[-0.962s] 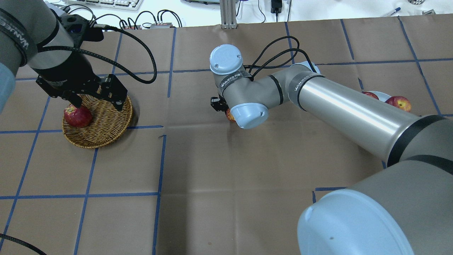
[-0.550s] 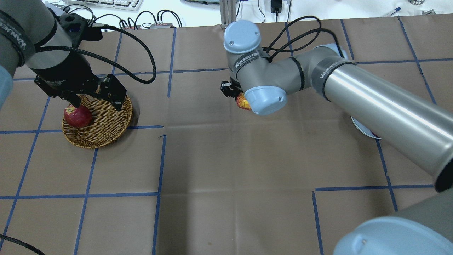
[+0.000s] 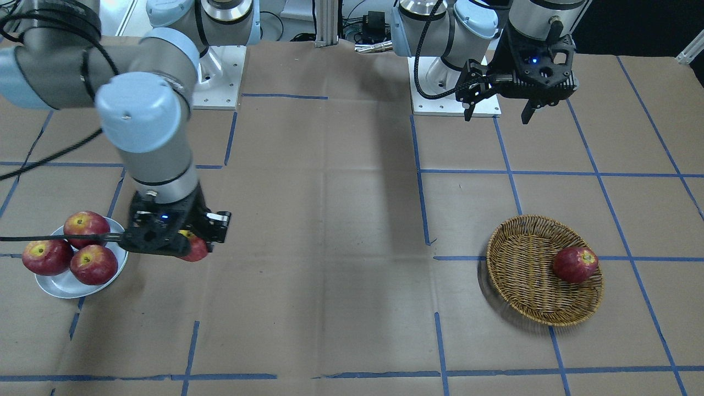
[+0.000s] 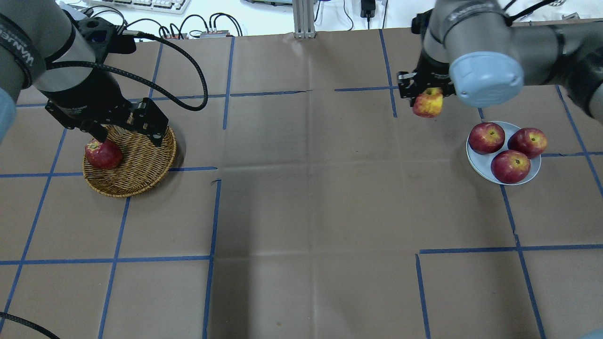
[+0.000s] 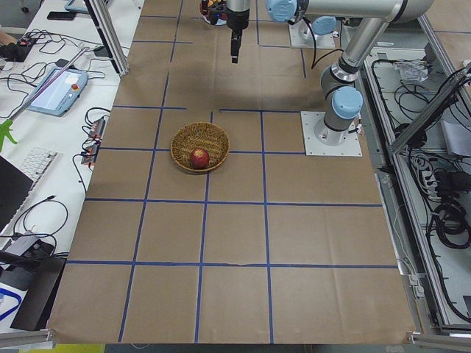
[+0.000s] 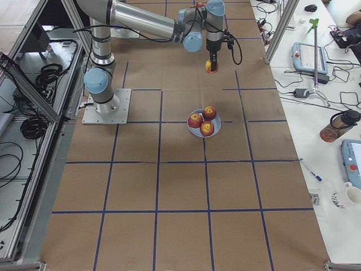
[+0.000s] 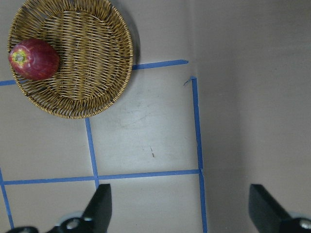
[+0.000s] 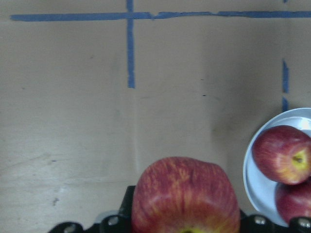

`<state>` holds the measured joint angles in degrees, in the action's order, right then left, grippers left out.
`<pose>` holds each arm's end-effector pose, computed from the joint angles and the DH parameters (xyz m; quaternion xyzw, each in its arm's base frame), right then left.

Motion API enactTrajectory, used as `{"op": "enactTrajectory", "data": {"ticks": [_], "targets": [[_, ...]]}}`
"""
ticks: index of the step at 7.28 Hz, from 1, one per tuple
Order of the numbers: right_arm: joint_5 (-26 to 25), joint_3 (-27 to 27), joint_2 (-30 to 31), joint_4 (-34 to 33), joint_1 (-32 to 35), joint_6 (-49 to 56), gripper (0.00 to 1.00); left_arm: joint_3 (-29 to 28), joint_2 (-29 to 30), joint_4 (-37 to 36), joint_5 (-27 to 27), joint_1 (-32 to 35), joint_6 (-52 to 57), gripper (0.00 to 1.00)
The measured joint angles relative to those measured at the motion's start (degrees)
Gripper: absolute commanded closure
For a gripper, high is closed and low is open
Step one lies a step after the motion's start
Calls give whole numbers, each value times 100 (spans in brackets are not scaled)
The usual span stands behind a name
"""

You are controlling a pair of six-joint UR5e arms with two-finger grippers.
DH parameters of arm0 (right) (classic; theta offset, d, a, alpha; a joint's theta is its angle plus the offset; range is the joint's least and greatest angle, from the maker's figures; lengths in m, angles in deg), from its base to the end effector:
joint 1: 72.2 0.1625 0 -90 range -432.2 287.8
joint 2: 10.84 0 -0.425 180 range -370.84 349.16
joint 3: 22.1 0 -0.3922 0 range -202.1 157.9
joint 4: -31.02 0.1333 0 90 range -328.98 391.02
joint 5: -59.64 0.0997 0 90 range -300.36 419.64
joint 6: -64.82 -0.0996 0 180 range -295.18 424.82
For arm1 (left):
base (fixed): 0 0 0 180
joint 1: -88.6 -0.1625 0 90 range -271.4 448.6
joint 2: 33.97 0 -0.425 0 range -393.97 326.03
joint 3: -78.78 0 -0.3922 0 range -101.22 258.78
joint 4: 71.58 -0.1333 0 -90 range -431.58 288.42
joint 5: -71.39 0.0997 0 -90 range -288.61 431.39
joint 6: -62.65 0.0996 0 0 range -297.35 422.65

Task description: Transfer apple from basket to plate

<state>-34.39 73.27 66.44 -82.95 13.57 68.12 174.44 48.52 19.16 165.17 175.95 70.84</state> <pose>0.0835 -0.5835 0.3667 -0.0099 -0.9980 0.0488 0.0384 -0.1063 -0.4434 0.4991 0.0480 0.9983 -0.0065 0.0337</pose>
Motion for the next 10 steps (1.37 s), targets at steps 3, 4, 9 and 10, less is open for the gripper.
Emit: {"op": "enactTrajectory", "data": {"ticks": [3, 4, 9, 10], "targets": [[229, 309, 98, 10, -1353, 1705, 50, 2, -2, -3, 4, 0, -9, 1], [350, 385, 52, -22, -1702, 2170, 50, 4, 0, -3, 2, 0, -10, 1], [557, 535, -587, -397, -2212, 2847, 50, 5, 14, -3, 0, -2, -10, 1], [540, 560, -620, -386, -2232, 2884, 49, 5, 18, -3, 0, -1, -10, 1]]}}
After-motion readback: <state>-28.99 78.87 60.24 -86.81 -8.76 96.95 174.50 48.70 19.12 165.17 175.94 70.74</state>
